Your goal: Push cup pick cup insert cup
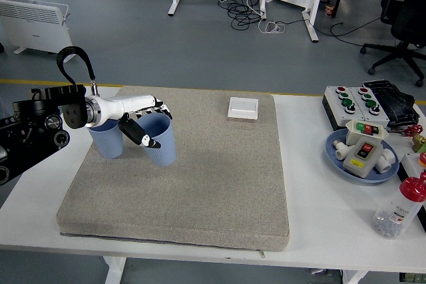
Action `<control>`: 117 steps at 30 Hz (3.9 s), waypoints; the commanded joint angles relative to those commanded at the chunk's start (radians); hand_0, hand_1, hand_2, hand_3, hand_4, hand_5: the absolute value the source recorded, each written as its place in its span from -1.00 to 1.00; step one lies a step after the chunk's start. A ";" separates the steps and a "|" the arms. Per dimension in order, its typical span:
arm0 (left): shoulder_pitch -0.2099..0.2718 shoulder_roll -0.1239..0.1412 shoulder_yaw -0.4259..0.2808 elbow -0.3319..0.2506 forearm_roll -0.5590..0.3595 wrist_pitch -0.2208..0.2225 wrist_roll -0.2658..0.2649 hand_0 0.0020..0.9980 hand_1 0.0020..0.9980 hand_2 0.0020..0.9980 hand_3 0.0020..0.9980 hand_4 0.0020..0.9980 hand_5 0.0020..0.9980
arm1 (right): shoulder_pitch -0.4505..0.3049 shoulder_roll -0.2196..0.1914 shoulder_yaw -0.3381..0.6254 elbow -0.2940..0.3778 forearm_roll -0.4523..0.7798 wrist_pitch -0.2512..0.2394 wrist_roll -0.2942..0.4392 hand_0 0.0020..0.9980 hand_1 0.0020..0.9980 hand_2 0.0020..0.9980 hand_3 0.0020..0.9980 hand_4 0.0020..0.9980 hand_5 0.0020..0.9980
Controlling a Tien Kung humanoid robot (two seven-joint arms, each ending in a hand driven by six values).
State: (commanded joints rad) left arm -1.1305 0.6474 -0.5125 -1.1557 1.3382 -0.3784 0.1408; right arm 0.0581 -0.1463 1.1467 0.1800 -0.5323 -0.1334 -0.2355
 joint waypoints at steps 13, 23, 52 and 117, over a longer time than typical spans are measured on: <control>0.001 0.085 -0.305 0.055 0.133 -0.031 0.095 0.01 0.07 0.04 -0.07 0.00 -0.97 | -0.002 0.001 0.000 0.000 -0.002 0.000 -0.002 0.45 0.29 0.30 0.15 -0.75 -0.06; -0.004 0.063 -0.307 0.173 0.191 -0.020 0.087 0.03 0.08 0.06 -0.06 0.00 -1.00 | 0.001 0.002 0.000 0.000 -0.001 0.000 -0.001 0.45 0.29 0.30 0.16 -0.75 -0.06; -0.004 0.037 -0.174 0.216 0.121 -0.031 0.081 0.02 0.09 0.06 -0.06 0.00 -1.00 | 0.006 0.001 0.000 0.000 -0.004 0.001 -0.002 0.45 0.30 0.30 0.15 -0.75 -0.07; 0.003 -0.030 -0.077 0.385 0.138 0.036 -0.045 0.83 0.88 1.00 1.00 0.99 -0.12 | 0.008 0.003 0.006 0.000 -0.011 0.001 0.001 0.45 0.30 0.30 0.15 -0.76 -0.07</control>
State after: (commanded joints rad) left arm -1.1278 0.6170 -0.5899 -0.7706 1.4763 -0.3429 0.0960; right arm 0.0664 -0.1437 1.1529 0.1800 -0.5434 -0.1327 -0.2342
